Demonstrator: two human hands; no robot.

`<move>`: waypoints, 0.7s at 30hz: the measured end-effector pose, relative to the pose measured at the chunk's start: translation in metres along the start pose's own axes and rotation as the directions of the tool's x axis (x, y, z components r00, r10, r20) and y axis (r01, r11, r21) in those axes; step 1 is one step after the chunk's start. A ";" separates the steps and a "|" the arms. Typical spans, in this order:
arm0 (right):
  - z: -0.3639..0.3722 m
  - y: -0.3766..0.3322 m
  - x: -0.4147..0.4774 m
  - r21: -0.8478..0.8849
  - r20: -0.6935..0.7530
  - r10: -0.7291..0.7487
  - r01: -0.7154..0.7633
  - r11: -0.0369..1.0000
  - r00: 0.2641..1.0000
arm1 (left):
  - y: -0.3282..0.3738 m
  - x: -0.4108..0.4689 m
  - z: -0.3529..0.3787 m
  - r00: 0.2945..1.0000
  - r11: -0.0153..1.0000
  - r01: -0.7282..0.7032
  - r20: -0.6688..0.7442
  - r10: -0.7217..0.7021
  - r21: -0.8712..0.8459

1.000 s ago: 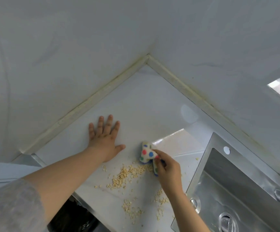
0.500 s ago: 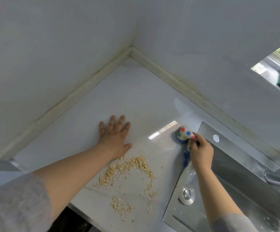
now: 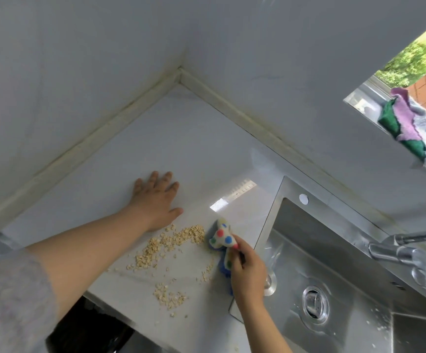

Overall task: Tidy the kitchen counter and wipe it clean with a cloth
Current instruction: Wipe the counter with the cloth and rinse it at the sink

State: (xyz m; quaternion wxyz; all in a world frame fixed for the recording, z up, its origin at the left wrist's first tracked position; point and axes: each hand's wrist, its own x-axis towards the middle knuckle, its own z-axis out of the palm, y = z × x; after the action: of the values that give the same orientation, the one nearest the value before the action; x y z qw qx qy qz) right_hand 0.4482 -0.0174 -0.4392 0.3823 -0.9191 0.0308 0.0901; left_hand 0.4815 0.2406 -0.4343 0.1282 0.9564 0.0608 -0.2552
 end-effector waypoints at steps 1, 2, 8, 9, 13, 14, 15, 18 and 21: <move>-0.001 -0.003 -0.005 0.039 0.030 -0.011 0.010 0.999 0.999 | -0.001 -0.005 0.002 1.000 1.000 -0.012 0.002 0.012 -0.001; -0.004 -0.008 -0.008 0.072 0.048 -0.021 0.018 0.997 0.999 | -0.001 -0.011 0.004 1.000 1.000 -0.023 0.003 0.023 -0.003; -0.022 -0.011 0.003 0.106 -0.267 0.058 -0.030 0.994 0.962 | -0.011 -0.045 0.017 1.000 0.998 -0.027 -0.014 0.026 -0.049; -0.021 -0.009 0.003 0.090 -0.288 0.084 -0.061 0.994 0.954 | -0.013 -0.048 0.019 1.000 0.999 -0.019 -0.010 0.018 -0.051; -0.002 -0.004 -0.017 -0.054 -0.239 0.089 -0.105 0.993 0.967 | -0.023 -0.066 0.025 1.000 0.999 0.014 0.013 -0.013 -0.052; 0.003 -0.005 -0.020 -0.054 -0.241 0.079 -0.095 0.994 0.967 | -0.025 -0.070 0.026 1.000 0.998 0.019 0.016 -0.018 -0.053; 0.008 -0.007 -0.023 -0.032 -0.231 0.076 -0.085 0.996 0.970 | -0.027 -0.074 0.026 1.000 0.998 0.022 0.018 -0.021 -0.052; 0.020 -0.024 -0.037 0.040 -0.116 0.026 -0.022 0.999 0.993 | -0.031 -0.079 0.027 1.000 0.998 0.025 0.015 -0.025 -0.052; 0.022 -0.033 -0.044 0.071 -0.084 -0.011 0.017 0.997 0.996 | -0.033 -0.083 0.028 1.000 0.998 0.018 0.014 -0.017 -0.060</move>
State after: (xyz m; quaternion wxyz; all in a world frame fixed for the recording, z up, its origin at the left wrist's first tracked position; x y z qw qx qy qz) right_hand 0.4059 0.0212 -0.4228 0.4138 -0.9080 0.0435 0.0480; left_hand 0.3913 0.2601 -0.4228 0.1550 0.9498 0.0760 -0.2610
